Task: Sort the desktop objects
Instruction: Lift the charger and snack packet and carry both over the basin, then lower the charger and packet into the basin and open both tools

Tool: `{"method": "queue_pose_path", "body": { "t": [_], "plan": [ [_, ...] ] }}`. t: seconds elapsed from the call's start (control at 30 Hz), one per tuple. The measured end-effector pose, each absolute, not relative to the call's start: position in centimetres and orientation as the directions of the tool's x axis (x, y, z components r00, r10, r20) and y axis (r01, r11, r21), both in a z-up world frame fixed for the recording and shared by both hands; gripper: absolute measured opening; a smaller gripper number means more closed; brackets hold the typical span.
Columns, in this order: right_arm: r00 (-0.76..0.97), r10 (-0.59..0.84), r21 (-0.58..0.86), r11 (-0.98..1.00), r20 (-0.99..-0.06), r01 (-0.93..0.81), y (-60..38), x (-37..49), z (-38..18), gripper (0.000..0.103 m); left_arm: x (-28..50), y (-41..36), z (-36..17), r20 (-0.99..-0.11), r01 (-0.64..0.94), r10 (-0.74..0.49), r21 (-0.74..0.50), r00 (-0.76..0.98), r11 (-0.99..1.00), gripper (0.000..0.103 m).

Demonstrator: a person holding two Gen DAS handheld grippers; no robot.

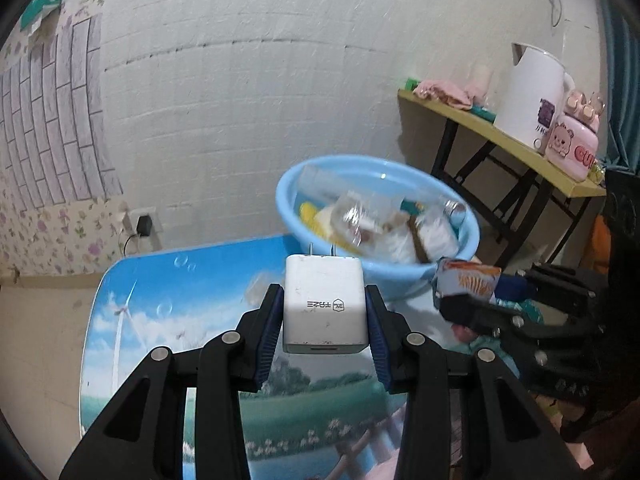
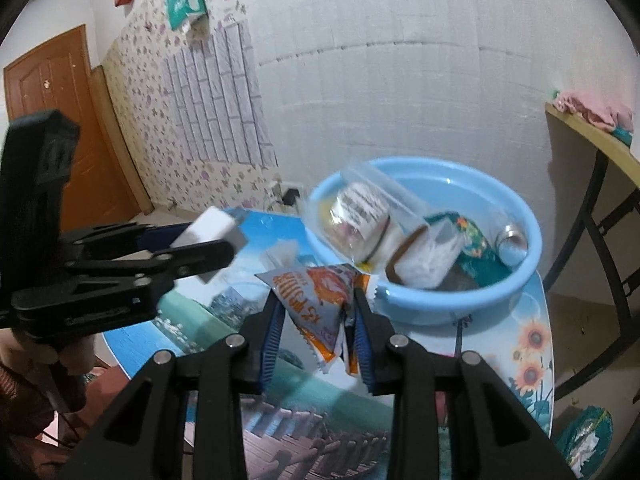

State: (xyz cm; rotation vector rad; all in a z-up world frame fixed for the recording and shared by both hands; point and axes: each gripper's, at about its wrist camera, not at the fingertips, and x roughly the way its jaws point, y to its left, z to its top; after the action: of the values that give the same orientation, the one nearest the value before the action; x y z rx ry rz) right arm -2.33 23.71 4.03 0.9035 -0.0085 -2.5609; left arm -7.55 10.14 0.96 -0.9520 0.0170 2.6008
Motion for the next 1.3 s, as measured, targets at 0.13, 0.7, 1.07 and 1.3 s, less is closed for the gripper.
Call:
{"method": "queue_pose_path", "body": {
  "t": [0.13, 0.7, 1.07, 1.3],
  "plan": [
    [-0.732, -0.386, 0.135, -0.915, -0.562, 0.379, 24.3, -2.3, 5.4, 0.031, -8.4, 11.1, 2.0, -0.606, -0.366, 0.354, -0.109, -0.713, -0.924, 0.039],
    [-0.795, -0.275, 0.127, -0.961, -0.541, 0.246, 30.8, -8.7, 5.6, 0.031, -13.7, 17.5, 2.0, -0.601, -0.465, 0.422, -0.092, -0.679, -0.88, 0.039],
    [-0.773, -0.277, 0.155, -0.961, -0.57, 0.23, 32.4, -12.9, 3.6, 0.031, -16.0, 20.7, -0.6, -0.64, -0.516, 0.424, -0.05, -0.641, -0.855, 0.039],
    [-0.763, -0.286, 0.159, -0.958, -0.579, 0.238, 32.2, -14.2, 3.0, 0.033, -16.0, 20.5, -0.3, -0.626, -0.531, 0.434, -0.039, -0.648, -0.847, 0.048]
  ]
}}
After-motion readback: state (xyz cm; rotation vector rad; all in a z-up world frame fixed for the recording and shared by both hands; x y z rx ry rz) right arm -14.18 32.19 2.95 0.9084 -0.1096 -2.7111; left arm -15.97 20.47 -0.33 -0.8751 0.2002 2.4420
